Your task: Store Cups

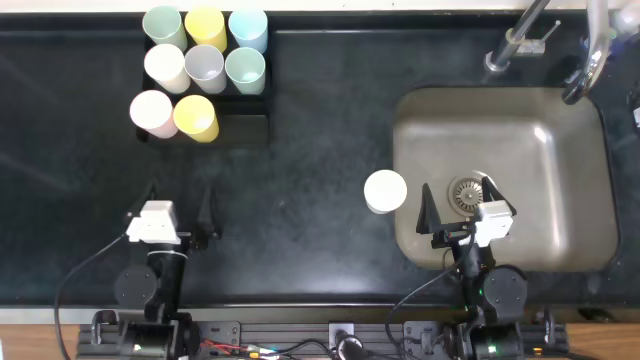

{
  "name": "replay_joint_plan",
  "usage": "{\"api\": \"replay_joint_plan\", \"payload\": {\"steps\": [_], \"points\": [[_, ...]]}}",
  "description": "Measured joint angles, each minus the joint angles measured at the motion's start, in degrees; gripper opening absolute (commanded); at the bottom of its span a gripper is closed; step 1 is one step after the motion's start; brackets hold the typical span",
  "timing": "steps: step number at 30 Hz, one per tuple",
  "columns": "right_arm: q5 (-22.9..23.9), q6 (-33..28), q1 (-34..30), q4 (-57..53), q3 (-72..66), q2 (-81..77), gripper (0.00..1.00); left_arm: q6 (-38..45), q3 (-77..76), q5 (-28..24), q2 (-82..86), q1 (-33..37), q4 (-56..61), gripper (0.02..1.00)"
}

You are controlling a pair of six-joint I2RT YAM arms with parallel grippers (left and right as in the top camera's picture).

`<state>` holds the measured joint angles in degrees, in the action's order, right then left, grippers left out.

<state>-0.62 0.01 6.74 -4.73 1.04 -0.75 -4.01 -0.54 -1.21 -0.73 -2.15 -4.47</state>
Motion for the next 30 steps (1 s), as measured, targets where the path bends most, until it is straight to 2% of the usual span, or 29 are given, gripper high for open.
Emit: {"api": "replay_joint_plan", "payload": {"steps": [30], "points": [[0.68, -0.31, 0.0, 0.0, 0.0, 0.02, 0.998, 1.27, 0.0, -0.35, 0.0, 0.0, 0.0, 1.0]]}}
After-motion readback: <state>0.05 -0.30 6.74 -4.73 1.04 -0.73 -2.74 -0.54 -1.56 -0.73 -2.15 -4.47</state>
